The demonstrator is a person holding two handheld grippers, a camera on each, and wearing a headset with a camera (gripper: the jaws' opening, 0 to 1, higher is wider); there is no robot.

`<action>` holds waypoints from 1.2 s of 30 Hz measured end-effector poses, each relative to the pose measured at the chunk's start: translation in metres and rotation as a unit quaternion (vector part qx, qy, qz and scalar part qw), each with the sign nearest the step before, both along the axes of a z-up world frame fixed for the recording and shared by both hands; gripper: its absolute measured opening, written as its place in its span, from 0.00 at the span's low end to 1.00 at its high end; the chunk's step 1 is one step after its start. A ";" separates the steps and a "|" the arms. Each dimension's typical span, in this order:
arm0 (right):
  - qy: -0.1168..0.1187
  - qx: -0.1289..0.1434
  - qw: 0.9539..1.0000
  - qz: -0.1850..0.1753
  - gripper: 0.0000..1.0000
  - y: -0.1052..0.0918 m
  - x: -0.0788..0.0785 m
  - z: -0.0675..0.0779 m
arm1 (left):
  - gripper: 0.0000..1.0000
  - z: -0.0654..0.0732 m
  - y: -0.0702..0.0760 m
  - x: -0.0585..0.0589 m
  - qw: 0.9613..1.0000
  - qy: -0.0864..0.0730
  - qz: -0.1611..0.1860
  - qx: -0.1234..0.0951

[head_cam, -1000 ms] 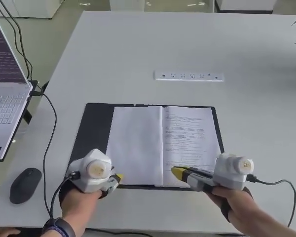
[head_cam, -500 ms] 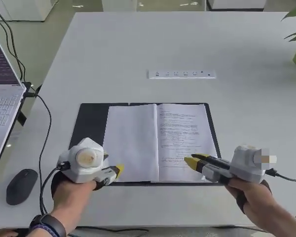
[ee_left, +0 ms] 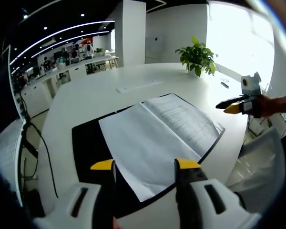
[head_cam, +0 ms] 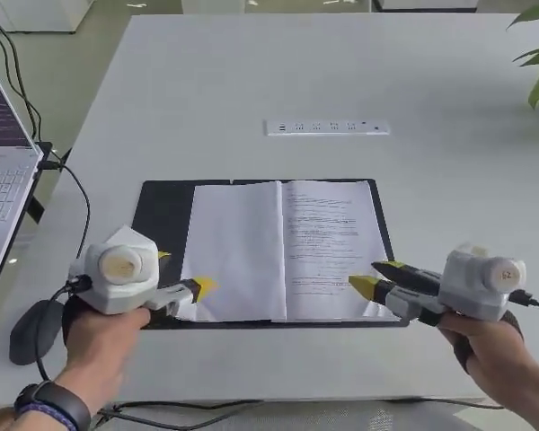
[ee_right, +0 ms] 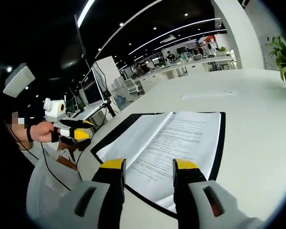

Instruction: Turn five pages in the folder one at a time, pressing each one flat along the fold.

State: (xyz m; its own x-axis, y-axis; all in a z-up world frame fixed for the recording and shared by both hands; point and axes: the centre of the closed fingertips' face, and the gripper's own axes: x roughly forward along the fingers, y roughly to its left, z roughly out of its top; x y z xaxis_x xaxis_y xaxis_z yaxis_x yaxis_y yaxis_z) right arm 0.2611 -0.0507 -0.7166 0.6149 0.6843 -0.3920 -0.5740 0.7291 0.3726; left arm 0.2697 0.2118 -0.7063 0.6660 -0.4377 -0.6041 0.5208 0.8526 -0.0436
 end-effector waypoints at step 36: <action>-0.058 -0.083 0.995 -0.024 0.75 -0.041 -0.035 0.044 | 0.69 0.037 0.030 -0.045 0.998 -0.023 0.057 -0.030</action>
State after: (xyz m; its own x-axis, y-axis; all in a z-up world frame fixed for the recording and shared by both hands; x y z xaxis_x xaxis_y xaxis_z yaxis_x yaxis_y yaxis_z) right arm 0.2262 -0.0918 -0.6728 0.6934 0.5849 -0.4208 -0.5691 0.8027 0.1780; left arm 0.2250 0.2419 -0.6689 0.7393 -0.3927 -0.5470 0.4236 0.9027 -0.0754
